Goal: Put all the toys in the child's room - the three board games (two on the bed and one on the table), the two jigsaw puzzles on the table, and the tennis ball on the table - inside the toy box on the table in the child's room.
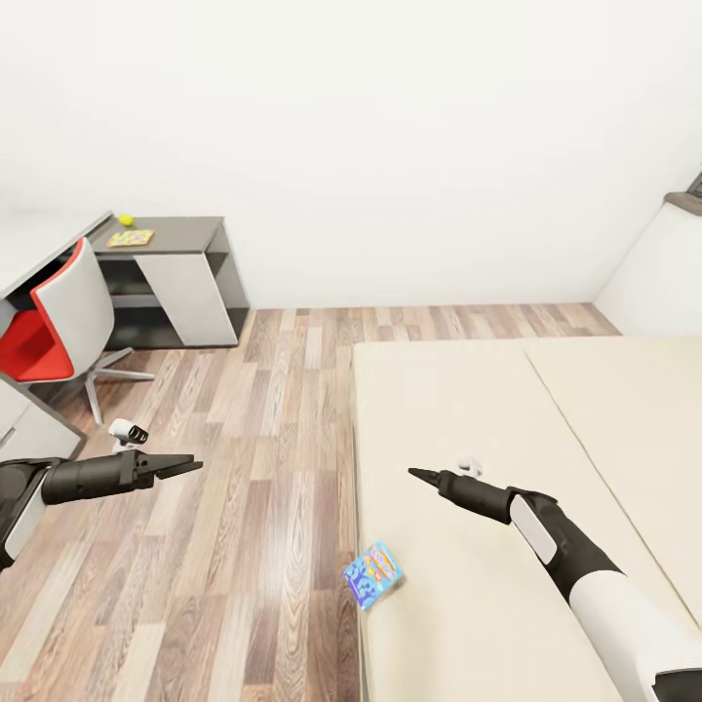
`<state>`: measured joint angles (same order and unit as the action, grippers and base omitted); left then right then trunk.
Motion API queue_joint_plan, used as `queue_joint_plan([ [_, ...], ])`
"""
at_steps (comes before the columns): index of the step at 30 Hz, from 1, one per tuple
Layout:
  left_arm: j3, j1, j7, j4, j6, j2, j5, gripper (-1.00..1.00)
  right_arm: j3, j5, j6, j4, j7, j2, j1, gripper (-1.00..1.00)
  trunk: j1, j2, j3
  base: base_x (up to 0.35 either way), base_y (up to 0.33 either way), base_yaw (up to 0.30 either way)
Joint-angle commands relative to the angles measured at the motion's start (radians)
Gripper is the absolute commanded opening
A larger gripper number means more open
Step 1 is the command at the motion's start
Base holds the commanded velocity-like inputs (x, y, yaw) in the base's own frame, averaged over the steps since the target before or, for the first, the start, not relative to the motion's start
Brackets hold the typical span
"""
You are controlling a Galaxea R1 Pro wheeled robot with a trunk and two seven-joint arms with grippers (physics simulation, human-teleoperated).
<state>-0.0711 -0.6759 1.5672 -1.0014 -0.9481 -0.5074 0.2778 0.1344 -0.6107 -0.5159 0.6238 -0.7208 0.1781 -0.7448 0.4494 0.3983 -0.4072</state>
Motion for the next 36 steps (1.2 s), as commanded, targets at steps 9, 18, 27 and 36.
queue_joint_plan([
  [9, 0.000, -0.001, 0.003, 0.000, -0.011, 0.000, 0.000, 1.00, 0.004, -0.008, -0.006, 0.001, 0.002, 0.001, -0.001, 1.00, 0.001, 0.002, 0.013, 0.000, 0.000, 0.000],
  [18, 0.001, -0.001, 0.002, 0.000, -0.011, 0.000, 0.000, 1.00, 0.004, -0.008, -0.007, 0.001, 0.003, 0.000, -0.001, 1.00, 0.001, 0.002, 0.028, 0.000, 0.000, 0.000],
  [27, 0.001, -0.001, 0.002, 0.000, -0.011, 0.000, 0.000, 1.00, 0.004, -0.008, -0.006, 0.000, 0.004, 0.000, -0.001, 1.00, 0.001, 0.002, 0.043, 0.000, 0.000, 0.000],
  [36, 0.002, -0.001, 0.002, 0.000, -0.010, 0.000, 0.000, 1.00, 0.004, -0.008, -0.006, 0.001, 0.003, 0.000, -0.001, 1.00, 0.001, 0.002, 0.058, 0.000, 0.000, 0.000],
])
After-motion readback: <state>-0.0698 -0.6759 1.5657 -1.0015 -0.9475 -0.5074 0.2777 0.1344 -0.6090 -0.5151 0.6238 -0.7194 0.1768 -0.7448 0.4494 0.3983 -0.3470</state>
